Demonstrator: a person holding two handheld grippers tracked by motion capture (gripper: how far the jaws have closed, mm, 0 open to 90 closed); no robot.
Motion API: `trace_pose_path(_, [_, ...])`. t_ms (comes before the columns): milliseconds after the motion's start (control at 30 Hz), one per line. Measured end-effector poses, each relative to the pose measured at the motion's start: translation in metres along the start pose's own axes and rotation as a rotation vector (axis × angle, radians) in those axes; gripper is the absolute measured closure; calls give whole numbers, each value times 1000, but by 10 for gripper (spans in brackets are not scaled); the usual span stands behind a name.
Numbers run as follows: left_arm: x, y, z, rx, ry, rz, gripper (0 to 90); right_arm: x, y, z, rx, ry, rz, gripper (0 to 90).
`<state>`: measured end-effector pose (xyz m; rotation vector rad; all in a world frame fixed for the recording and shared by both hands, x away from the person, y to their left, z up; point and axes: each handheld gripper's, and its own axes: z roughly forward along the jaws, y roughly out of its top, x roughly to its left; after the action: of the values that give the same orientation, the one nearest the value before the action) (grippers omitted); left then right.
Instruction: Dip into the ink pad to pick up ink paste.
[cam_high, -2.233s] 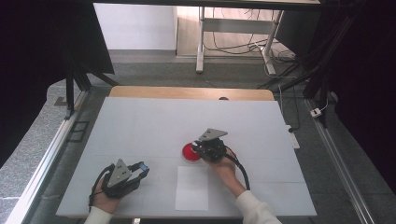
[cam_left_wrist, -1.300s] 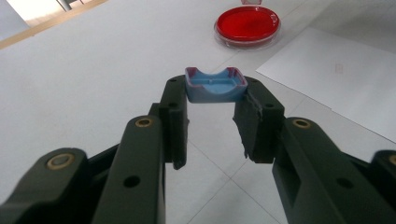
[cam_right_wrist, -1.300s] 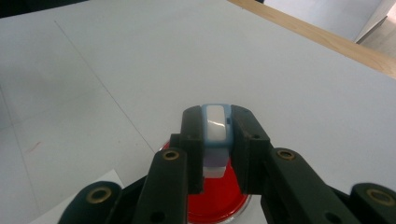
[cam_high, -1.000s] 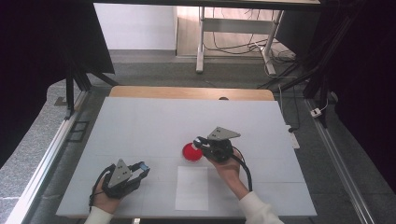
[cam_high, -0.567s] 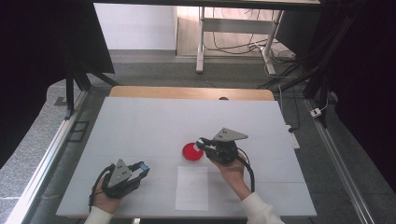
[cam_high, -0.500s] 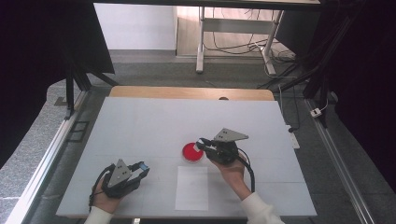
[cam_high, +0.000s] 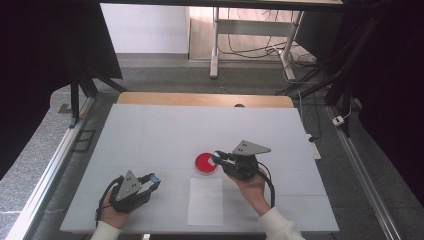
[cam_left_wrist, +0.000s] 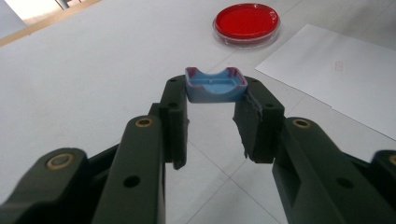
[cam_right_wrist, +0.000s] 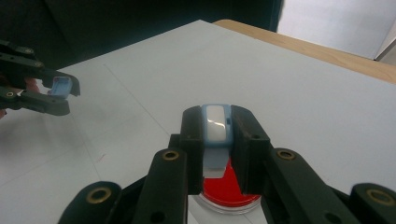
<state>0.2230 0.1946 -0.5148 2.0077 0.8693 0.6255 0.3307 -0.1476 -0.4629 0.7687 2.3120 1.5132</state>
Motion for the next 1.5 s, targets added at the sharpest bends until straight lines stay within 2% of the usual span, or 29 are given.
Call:
trace_pose_path(733, [0,0,1,3,-3,8,646,7,-4,-23,-33,26,28,750])
trace_pose_path(1100, [-3,2,4,2,-15,16,645,16,-12,-39,-41,35,14,750])
trace_pose_path(1500, [-6,4,5,1,-23,22,645,22,-8,-38,-53,52,-12,750])
